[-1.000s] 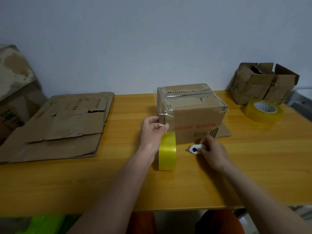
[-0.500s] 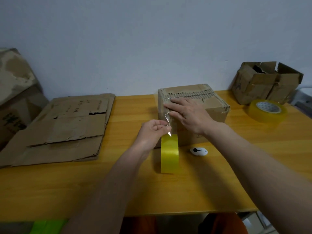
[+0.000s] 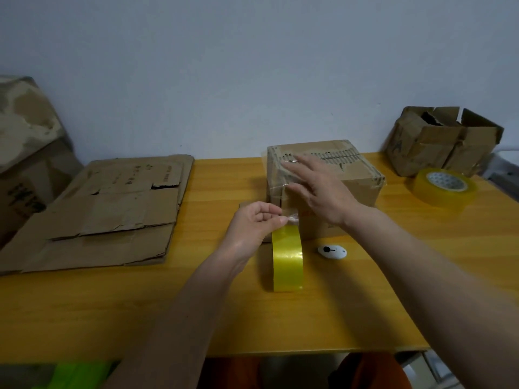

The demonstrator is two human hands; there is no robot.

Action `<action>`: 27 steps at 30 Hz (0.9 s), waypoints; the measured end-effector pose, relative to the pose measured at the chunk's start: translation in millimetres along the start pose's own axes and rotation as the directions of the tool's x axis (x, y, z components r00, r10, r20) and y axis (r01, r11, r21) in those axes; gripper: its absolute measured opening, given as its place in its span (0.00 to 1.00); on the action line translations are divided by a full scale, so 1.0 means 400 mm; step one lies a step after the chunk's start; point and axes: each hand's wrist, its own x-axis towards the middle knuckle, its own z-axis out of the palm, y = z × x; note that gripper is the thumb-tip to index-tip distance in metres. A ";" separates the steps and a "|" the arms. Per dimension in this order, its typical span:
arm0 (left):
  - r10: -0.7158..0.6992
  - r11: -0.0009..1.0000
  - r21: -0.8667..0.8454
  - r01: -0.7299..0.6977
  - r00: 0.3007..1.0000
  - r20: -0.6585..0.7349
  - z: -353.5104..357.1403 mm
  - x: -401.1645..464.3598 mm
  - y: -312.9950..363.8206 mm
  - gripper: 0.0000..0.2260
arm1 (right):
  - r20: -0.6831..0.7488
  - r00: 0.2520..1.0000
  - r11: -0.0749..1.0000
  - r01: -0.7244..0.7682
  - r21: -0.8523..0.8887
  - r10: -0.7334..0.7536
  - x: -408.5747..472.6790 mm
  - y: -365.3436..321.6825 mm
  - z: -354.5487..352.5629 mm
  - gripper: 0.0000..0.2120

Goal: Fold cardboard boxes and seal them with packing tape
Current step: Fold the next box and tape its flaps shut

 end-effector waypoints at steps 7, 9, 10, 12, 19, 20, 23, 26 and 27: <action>0.033 0.999 -0.027 -0.035 0.997 -0.065 0.009 -0.026 0.002 0.08 | 0.116 0.910 0.645 -0.367 0.670 0.397 -0.139 -0.090 0.028 0.09; 0.057 0.998 -0.010 -0.058 0.993 -0.105 0.016 -0.035 0.006 0.13 | 0.186 0.882 0.523 -0.414 0.745 0.433 -0.151 -0.096 0.031 0.08; 0.078 0.997 -0.018 -0.081 0.989 -0.128 0.019 -0.040 0.007 0.16 | 0.195 0.868 0.463 -0.419 0.781 0.457 -0.153 -0.100 0.028 0.09; 0.145 0.989 -0.015 -0.150 0.974 -0.177 0.023 -0.050 0.007 0.18 | 0.208 0.847 0.374 -0.420 0.827 0.489 -0.153 -0.105 0.030 0.11; 0.299 0.951 0.139 -0.277 0.939 -0.173 0.024 -0.073 0.001 0.13 | 0.148 0.887 0.407 -0.341 0.847 0.437 -0.165 -0.113 0.042 0.09; 0.299 0.949 0.161 -0.273 0.938 -0.174 0.024 -0.075 0.004 0.13 | 0.123 0.902 0.454 -0.321 0.831 0.413 -0.168 -0.112 0.042 0.08; 0.304 0.935 0.259 -0.241 0.923 -0.238 0.030 -0.078 0.014 0.12 | 0.063 0.924 0.561 -0.282 0.778 0.377 -0.176 -0.102 0.045 0.08; 0.377 0.880 0.402 -0.254 0.888 -0.264 0.038 -0.084 0.020 0.06 | 0.035 0.926 0.632 -0.284 0.721 0.376 -0.180 -0.097 0.043 0.06; 0.407 0.847 0.466 -0.256 0.877 -0.257 0.041 -0.087 0.020 0.04 | 0.040 0.925 0.645 -0.294 0.705 0.378 -0.181 -0.097 0.039 0.06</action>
